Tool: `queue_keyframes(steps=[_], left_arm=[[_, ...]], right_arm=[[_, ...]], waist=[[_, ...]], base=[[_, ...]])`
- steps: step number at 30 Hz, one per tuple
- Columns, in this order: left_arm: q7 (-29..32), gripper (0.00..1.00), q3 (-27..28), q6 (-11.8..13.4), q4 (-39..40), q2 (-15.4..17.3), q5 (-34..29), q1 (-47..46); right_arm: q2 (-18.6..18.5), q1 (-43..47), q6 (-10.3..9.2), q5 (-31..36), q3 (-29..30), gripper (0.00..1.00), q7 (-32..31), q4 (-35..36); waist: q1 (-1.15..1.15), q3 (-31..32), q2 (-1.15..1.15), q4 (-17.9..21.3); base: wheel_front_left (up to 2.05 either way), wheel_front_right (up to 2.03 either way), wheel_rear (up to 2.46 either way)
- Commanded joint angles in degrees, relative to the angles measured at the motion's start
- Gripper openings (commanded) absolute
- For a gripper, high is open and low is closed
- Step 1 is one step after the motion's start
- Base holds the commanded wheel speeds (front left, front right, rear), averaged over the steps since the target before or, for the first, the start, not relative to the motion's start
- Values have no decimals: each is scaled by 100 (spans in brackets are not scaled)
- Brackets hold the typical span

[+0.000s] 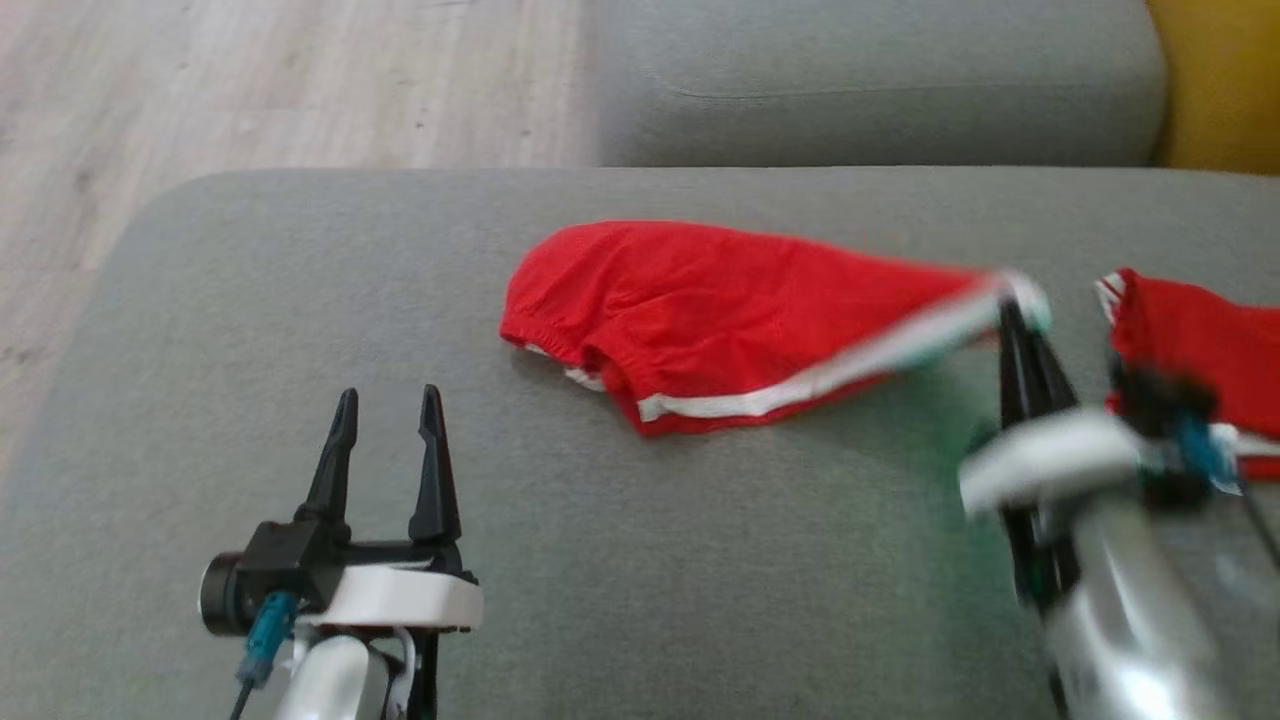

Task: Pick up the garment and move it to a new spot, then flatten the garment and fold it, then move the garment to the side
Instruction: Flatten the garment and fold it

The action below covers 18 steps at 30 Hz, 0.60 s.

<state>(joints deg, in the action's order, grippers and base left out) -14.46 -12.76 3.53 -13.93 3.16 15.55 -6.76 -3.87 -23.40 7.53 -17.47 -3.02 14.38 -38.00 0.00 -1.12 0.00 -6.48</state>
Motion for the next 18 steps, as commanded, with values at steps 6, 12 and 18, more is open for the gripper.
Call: queue_keyframes(steps=[6,12,18], left_arm=[[-53,100,289,-37,245,60,-96,-234],[-53,100,238,-90,207,48,-143,-379],[-53,100,132,-121,128,25,-159,-497]], right_arm=[[97,1137,-4,68,-73,0,33,972],[98,1459,-4,453,33,0,-118,1175],[99,1407,-4,709,135,100,-110,1200]], waist=[[0,-158,0,423],[0,-329,0,580],[0,-434,0,600]], base=[[0,0,0],[0,0,0],[0,0,0]])
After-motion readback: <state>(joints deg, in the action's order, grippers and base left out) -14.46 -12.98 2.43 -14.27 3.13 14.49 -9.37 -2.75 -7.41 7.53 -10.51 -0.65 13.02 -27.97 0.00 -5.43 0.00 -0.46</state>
